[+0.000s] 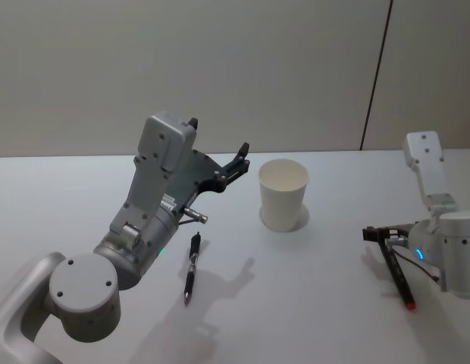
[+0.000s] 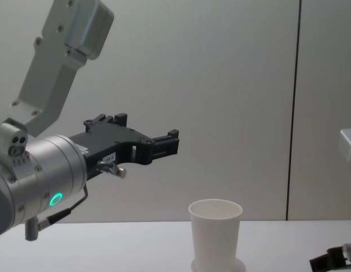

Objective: Place the pen into the pen holder.

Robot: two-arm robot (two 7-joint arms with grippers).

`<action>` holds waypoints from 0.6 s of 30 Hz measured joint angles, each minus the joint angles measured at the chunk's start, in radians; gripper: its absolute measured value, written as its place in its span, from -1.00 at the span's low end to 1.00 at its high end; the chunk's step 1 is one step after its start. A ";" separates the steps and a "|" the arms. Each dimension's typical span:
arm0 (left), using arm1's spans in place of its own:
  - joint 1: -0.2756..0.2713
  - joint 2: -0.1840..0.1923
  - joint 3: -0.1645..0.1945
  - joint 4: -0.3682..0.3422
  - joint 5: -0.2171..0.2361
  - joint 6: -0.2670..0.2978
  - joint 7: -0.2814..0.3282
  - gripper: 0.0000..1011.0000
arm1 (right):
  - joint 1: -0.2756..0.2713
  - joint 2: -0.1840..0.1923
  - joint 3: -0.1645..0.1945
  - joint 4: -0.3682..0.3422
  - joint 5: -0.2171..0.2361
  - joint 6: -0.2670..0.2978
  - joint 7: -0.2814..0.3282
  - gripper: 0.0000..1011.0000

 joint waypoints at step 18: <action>0.000 0.000 0.000 0.000 0.000 0.000 0.000 0.98 | 0.033 -0.024 0.008 0.089 -0.008 -0.022 0.003 0.98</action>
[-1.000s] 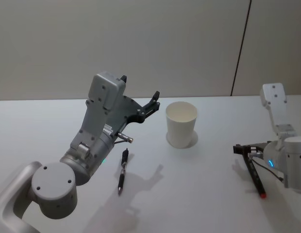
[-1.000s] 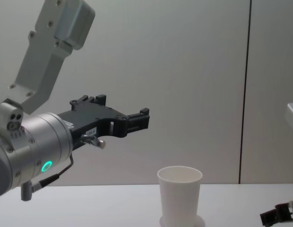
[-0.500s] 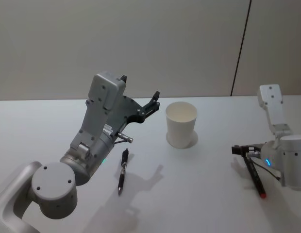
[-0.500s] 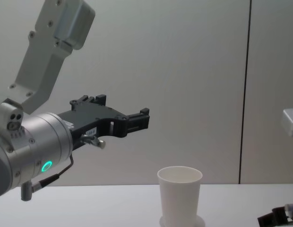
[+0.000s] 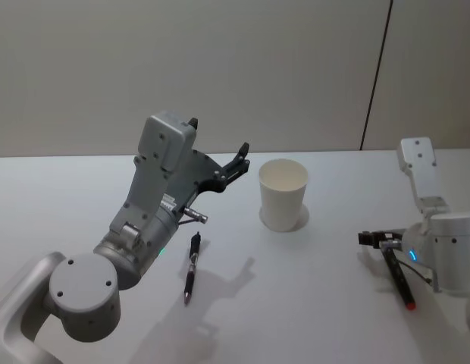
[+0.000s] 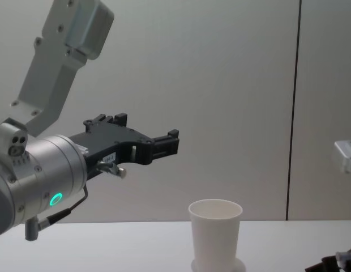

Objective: Place the pen into the pen holder.

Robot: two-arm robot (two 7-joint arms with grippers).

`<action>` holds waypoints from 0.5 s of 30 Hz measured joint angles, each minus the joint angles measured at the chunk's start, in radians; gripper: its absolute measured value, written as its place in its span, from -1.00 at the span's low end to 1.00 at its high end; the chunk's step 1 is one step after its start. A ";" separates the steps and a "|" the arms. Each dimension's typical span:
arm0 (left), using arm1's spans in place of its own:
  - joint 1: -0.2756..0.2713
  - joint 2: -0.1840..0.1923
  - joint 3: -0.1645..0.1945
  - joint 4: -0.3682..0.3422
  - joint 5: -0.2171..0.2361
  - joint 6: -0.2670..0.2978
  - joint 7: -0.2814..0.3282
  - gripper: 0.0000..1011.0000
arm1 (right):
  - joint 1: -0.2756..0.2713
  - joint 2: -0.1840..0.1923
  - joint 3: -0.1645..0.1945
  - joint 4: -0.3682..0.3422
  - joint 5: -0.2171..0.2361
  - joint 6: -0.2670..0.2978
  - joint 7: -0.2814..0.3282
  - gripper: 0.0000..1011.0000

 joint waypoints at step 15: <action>0.000 0.000 0.000 0.000 0.000 0.000 0.000 0.98 | 0.015 -0.014 0.010 0.047 0.004 -0.016 0.003 0.79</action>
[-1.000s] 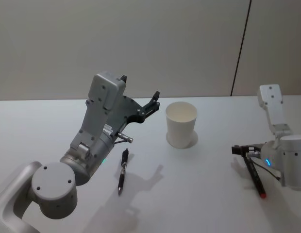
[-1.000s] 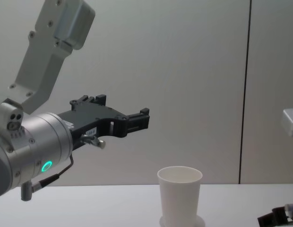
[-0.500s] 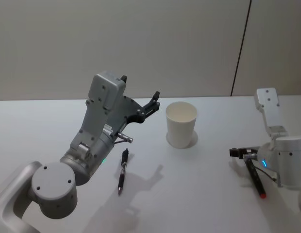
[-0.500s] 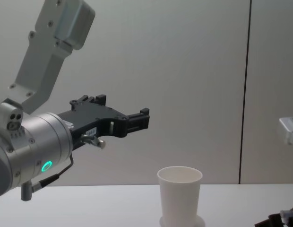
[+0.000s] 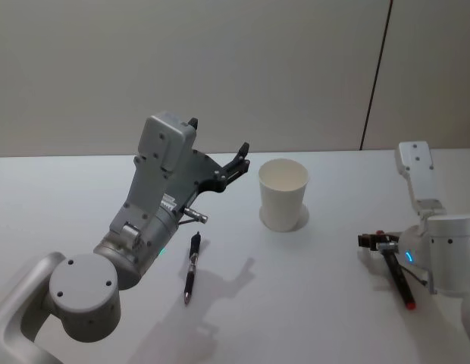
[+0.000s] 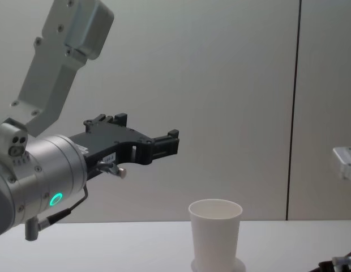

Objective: Place the pen into the pen holder.

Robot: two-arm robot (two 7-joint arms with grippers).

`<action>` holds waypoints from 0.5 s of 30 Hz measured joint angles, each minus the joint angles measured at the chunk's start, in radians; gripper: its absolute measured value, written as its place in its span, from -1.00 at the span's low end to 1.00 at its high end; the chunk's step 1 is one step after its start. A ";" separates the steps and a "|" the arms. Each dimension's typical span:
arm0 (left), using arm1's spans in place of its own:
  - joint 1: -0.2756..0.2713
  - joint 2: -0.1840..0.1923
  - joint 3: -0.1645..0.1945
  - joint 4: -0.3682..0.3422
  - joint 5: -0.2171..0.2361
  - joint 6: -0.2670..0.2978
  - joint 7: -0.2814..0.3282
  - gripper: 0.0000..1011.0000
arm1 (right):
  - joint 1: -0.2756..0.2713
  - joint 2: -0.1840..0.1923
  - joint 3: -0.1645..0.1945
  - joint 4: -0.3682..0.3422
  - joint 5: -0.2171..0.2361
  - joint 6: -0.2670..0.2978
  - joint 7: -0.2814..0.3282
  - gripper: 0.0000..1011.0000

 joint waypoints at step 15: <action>0.000 0.000 0.000 0.000 0.000 0.000 0.000 0.98 | 0.008 -0.010 0.007 0.029 0.001 -0.006 0.005 -0.08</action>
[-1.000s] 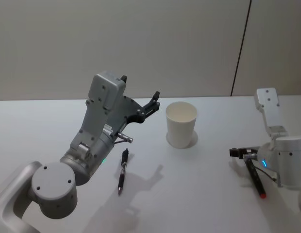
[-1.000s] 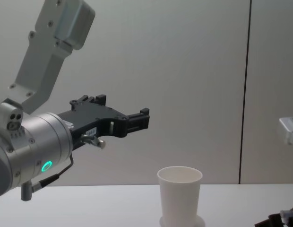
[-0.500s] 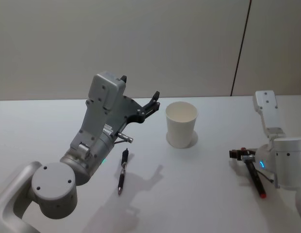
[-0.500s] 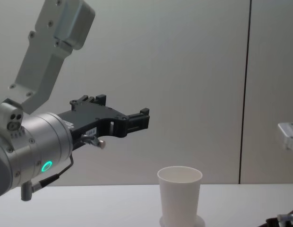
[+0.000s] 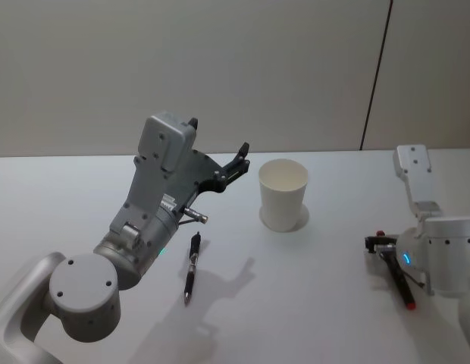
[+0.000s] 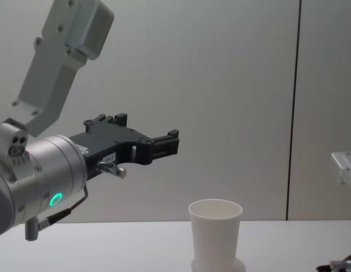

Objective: Place the pen into the pen holder.

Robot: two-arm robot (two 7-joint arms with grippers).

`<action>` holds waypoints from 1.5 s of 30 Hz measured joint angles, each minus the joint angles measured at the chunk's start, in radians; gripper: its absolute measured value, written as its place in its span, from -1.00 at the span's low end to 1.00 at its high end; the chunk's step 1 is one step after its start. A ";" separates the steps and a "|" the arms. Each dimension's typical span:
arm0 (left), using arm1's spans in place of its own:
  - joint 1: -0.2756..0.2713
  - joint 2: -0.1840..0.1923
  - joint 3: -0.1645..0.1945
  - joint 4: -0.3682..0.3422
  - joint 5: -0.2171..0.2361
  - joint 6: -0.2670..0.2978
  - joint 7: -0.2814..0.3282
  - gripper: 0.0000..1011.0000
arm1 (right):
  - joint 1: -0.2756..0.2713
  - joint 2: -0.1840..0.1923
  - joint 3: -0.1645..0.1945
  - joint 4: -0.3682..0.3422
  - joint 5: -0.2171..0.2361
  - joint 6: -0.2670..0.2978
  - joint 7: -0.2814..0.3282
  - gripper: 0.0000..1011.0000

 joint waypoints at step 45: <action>0.000 0.000 0.000 0.000 0.000 0.000 0.000 0.98 | -0.040 0.009 0.025 -0.090 -0.033 -0.216 0.092 -0.69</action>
